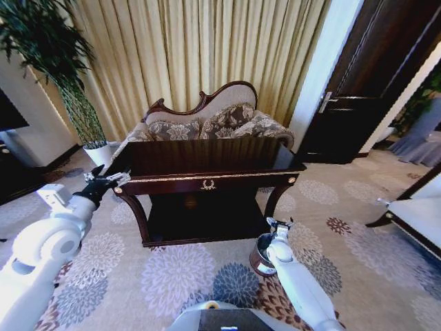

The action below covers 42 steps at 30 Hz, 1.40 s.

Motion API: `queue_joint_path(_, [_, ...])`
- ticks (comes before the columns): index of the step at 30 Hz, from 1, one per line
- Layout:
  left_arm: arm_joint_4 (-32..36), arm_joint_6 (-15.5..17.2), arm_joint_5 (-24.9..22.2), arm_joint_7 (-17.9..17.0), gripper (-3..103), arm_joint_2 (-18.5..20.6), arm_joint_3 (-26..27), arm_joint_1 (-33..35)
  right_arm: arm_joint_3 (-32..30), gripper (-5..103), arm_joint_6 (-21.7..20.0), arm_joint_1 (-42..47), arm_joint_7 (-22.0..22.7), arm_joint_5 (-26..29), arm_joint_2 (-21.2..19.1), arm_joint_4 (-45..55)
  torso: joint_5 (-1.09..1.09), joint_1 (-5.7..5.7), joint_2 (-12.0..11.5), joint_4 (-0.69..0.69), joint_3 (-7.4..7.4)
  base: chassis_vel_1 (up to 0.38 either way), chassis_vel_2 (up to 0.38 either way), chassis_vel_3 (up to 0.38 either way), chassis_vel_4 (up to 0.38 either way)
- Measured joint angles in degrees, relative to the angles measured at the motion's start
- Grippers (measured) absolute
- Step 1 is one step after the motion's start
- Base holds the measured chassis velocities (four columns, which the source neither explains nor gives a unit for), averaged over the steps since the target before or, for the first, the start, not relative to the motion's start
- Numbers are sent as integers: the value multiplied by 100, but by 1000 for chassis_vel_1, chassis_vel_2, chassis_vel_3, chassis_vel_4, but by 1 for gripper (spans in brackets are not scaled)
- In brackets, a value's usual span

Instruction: Move to the front of the table and place the trash on the table into the trash bin.

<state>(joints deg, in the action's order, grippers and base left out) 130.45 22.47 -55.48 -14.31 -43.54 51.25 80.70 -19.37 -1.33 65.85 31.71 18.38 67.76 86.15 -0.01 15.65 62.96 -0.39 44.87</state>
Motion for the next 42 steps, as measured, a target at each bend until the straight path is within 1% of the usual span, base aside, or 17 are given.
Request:
queue_joint_path(1, [0,0,0,0,100,0,0,0,0,100,0,0,0,0,0,0,0,0,0,0,0,0,0,0,0])
queue_joint_path(2, [28,-3,0,0,100,-10,16,13,12,100,-20,142,20,-49,-128,357,1,0,0,0,0,0,0,0,0])
queue_joint_path(3, [86,-10,-3,-5,100,-29,70,42,-26,100,-79,447,24,-110,-380,1020,1,0,0,0,0,0,0,0,0])
queue_joint_path(4, [86,-10,-3,-5,100,-29,70,42,-26,100,-79,447,24,-110,-380,1020,1,0,0,0,0,0,0,0,0])
queue_joint_path(5, [116,-21,-5,-15,100,-40,112,66,-83,100,-137,633,17,-94,-524,1441,2,0,0,-2,0,0,0,0,0])
queue_joint_path(6, [169,-41,-7,-19,100,-62,199,119,-203,100,-206,948,9,-10,-771,2165,1,0,0,-3,0,0,0,0,0])
queue_joint_path(7, [169,-41,-7,-19,100,-62,199,119,-203,100,-206,948,9,-10,-771,2165,1,0,0,-3,0,0,0,0,0])
queue_joint_path(9, [194,-62,-2,-11,100,-83,280,182,-304,100,-194,1215,31,57,-1034,2747,1,0,1,-2,0,0,0,0,0])
queue_joint_path(10, [194,-62,-2,-11,100,-83,280,182,-304,100,-194,1215,31,57,-1034,2747,1,0,1,-2,0,0,0,0,0])
queue_joint_path(11, [197,-88,41,31,100,-114,316,254,-447,100,-153,1478,96,88,-1319,3276,0,-1,1,0,-1,0,0,0,0])
queue_joint_path(13, [190,-106,97,84,100,-143,299,290,-645,100,-237,1721,104,169,-1499,3727,0,-1,1,1,-1,0,0,0,0])
queue_joint_path(14, [190,-106,97,84,100,-143,299,290,-645,100,-237,1721,104,169,-1499,3727,0,-1,1,1,-1,0,0,0,0])
queue_joint_path(17, [154,-115,157,101,100,-151,149,212,-822,100,-510,1958,79,297,-1550,4225,2,-1,0,-2,0,0,0,0,0])
queue_joint_path(25, [140,-113,202,75,100,-143,-56,37,-872,100,-737,2103,143,493,-1533,4694,0,0,0,-1,1,18,-14,-16,11])
queue_joint_path(36, [80,-103,268,74,100,-136,-63,33,-868,100,-903,2099,155,912,-1645,4897,0,0,0,0,1,144,-137,-150,134])
queue_joint_path(39, [61,-101,287,75,100,-129,-78,19,-835,100,-911,2104,157,948,-1641,4897,3,-2,0,-4,0,207,-214,-222,192])
queue_joint_path(42, [29,-100,303,77,100,-125,-84,8,-789,100,-911,2107,156,971,-1637,4897,1,-4,2,1,-1,191,-173,-164,185])
